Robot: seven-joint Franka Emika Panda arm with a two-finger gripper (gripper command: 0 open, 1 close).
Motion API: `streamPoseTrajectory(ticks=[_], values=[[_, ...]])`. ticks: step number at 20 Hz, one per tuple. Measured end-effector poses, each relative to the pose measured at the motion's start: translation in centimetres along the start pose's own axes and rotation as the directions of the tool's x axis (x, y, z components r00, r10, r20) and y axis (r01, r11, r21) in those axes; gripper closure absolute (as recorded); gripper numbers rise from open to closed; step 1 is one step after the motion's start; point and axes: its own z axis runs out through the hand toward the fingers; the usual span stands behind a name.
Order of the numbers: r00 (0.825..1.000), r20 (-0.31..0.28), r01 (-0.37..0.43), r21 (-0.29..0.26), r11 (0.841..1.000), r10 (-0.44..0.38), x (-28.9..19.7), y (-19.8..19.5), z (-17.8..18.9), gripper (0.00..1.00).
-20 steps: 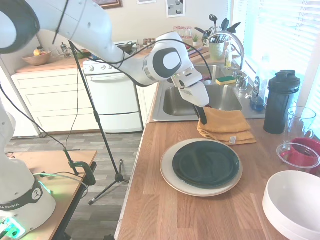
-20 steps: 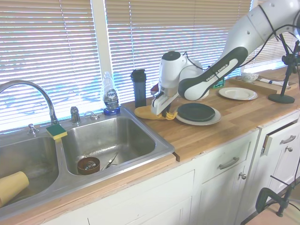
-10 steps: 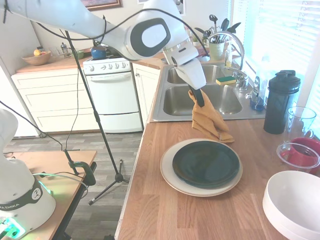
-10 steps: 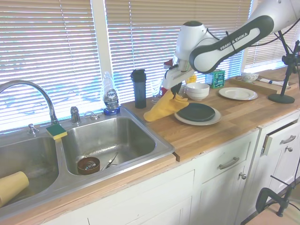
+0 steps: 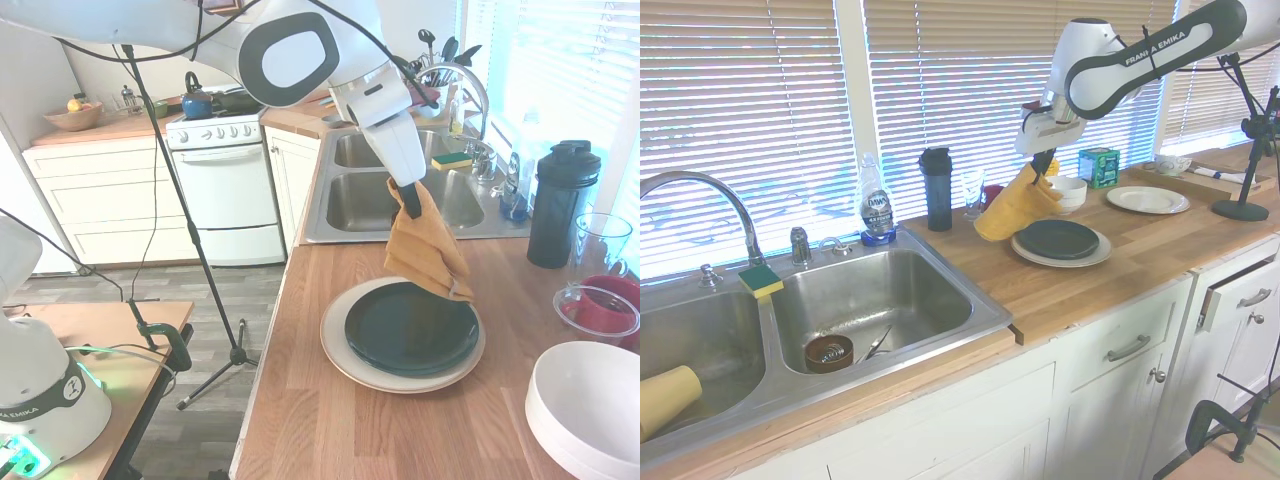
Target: Wipe the blue plate in counterclockwise motion
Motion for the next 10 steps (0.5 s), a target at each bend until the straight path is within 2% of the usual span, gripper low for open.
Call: streamPoseTrajectory(ticks=[5, 10], values=[[0.999, -0.006, -0.039, 0.007, 0.999, 0.039, 2.2, 4.7, 0.3, 1.00], [0.998, -0.032, -0.045, 0.032, 0.998, 0.046, 0.3, 9.1, -1.2, 1.00]])
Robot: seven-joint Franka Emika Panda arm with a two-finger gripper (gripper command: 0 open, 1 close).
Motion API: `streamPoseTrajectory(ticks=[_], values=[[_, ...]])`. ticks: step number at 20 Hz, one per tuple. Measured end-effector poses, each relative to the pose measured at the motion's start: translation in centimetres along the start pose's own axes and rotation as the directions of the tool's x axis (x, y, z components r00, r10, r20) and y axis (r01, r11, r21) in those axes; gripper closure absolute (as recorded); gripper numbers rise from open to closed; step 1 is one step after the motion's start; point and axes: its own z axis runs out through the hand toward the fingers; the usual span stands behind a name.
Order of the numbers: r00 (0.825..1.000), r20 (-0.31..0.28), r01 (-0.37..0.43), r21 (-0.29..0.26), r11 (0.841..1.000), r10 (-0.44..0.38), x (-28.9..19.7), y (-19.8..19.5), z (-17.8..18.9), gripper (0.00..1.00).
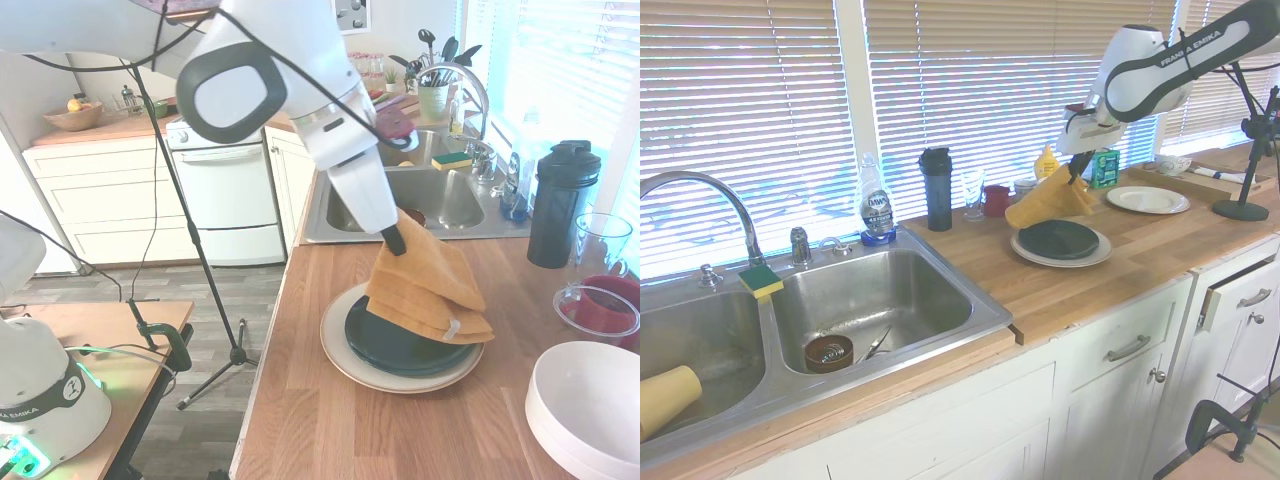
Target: Wipe the blue plate in counterclockwise motion
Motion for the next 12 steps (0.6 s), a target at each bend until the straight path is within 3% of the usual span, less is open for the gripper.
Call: streamPoseTrajectory(ticks=[6, 12], values=[[1.000, -0.016, 0.022, 0.006, 1.000, -0.022, -3.5, 2.6, -2.2, 1.00], [0.999, 0.024, 0.039, -0.065, 0.997, -0.037, -6.4, 0.5, 1.5, 1.00]])
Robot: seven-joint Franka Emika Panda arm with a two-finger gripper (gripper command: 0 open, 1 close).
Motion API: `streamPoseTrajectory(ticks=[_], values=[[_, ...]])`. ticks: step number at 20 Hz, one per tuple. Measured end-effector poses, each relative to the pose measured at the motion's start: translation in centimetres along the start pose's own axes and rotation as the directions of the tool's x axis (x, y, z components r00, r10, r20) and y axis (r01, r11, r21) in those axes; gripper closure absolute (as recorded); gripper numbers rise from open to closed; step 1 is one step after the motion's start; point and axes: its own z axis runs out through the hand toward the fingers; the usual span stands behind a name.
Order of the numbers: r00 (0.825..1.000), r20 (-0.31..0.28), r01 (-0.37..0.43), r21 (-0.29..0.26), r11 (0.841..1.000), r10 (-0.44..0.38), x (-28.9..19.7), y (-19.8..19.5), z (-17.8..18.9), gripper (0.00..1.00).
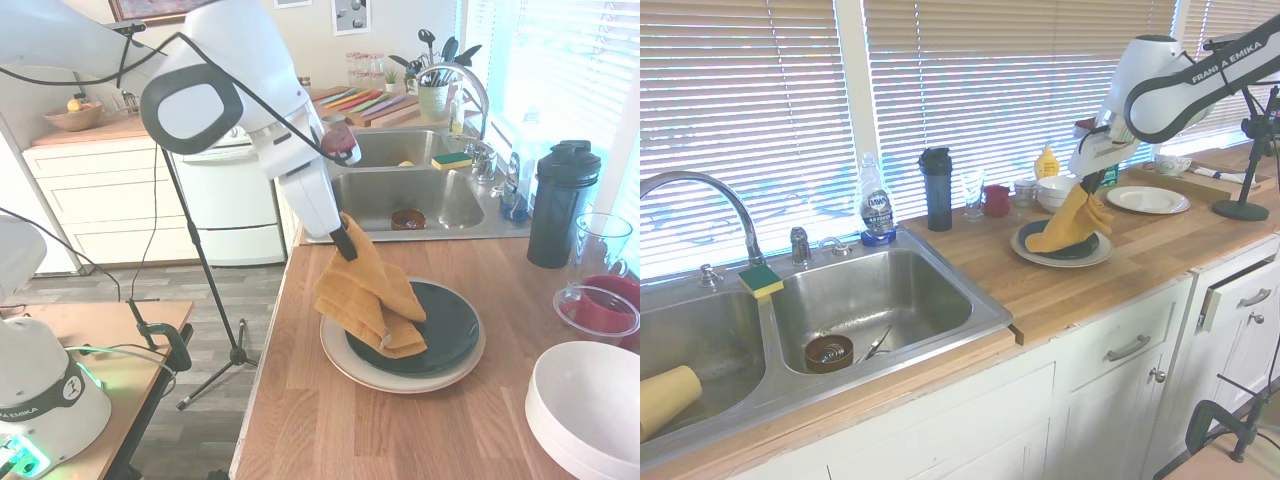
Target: Wipe the blue plate in counterclockwise motion
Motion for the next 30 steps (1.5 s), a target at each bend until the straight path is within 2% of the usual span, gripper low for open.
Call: streamPoseTrajectory(ticks=[7, 15, 20, 26, 30], values=[[0.994, 0.069, -0.079, -0.097, 0.992, 0.086, 2.9, -1.0, 4.8, 1.00], [0.978, 0.120, -0.151, -0.157, 0.976, 0.171, 7.4, -1.8, 8.3, 1.00], [0.978, 0.136, -0.136, -0.162, 0.977, 0.158, 7.1, -4.2, 9.7, 1.00], [0.988, 0.124, -0.071, -0.158, 0.985, 0.091, 3.8, -7.5, 9.6, 1.00], [0.992, 0.106, -0.050, -0.147, 0.988, 0.066, 2.4, -6.9, 9.4, 1.00]])
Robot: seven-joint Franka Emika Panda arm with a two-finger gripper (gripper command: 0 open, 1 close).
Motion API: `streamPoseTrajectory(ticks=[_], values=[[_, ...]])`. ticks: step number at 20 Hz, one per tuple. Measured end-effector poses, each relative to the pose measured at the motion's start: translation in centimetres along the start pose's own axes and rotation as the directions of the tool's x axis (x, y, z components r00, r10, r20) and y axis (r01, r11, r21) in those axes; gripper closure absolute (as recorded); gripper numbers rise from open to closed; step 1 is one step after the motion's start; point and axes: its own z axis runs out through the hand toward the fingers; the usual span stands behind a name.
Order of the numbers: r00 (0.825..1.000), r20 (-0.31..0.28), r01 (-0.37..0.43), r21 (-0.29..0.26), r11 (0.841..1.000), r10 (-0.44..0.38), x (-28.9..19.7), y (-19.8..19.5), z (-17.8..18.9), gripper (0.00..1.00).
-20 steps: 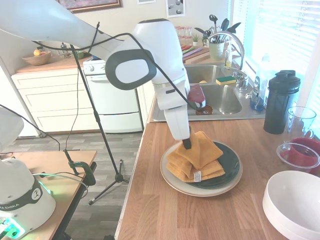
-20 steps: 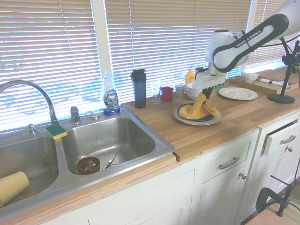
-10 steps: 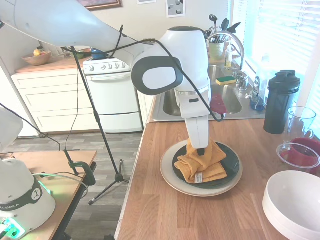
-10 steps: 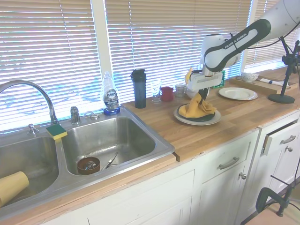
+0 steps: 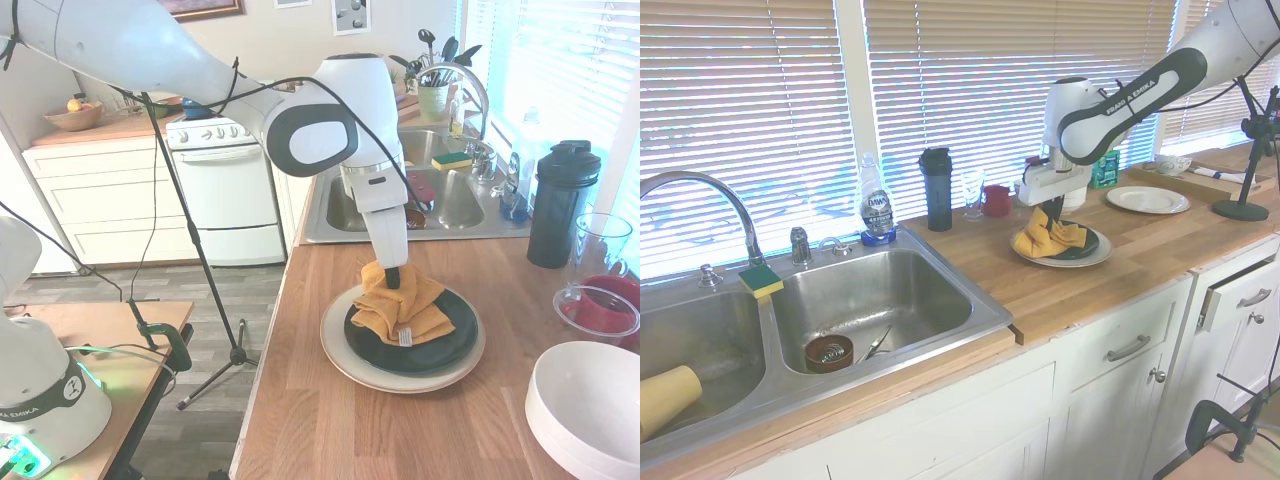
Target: Wipe the blue plate in counterclockwise motion
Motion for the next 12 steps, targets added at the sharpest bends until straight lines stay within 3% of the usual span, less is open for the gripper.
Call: streamPoseTrajectory(ticks=[6, 12], values=[[0.999, -0.022, -0.038, 0.023, 0.999, 0.038, 0.0, 5.8, -0.1, 1.00], [0.996, 0.014, -0.084, 0.034, 0.996, 0.084, 2.5, 9.5, 0.5, 1.00]])
